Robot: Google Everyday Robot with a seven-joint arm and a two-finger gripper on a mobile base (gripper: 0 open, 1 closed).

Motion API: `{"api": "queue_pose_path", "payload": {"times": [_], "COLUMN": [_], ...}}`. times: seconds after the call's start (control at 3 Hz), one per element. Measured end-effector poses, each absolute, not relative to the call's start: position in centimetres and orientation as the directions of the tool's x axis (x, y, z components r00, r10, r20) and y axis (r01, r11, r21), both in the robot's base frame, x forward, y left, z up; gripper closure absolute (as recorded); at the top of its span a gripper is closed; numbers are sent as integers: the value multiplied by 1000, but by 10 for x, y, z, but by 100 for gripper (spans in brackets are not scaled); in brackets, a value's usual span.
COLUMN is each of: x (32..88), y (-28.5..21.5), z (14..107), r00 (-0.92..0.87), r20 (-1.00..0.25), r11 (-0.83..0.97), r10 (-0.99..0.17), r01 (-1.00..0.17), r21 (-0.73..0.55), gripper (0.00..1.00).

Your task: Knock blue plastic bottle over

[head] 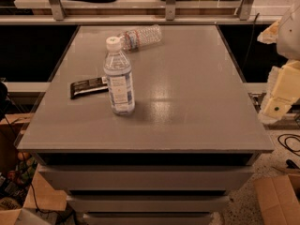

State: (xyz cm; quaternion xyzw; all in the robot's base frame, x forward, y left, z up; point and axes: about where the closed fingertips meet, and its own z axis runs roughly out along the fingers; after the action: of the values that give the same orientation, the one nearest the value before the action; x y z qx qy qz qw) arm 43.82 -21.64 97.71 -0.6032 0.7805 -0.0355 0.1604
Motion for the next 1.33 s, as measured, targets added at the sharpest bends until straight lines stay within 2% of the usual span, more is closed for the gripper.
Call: {"api": "queue_pose_path", "payload": {"times": [0.33,0.67,1.33], "x": [438,444,474], "y": [-216,-206,-155], "z": [978,979,976], "r00": [-221,-187,-68], "r20": [-210,-279,-543], "r11": [271,257,178], "r10": [-952,-942,-837], "r01": [-929,-936,-972], "r21": [-253,-241,-153], "gripper": [0,0,0]}}
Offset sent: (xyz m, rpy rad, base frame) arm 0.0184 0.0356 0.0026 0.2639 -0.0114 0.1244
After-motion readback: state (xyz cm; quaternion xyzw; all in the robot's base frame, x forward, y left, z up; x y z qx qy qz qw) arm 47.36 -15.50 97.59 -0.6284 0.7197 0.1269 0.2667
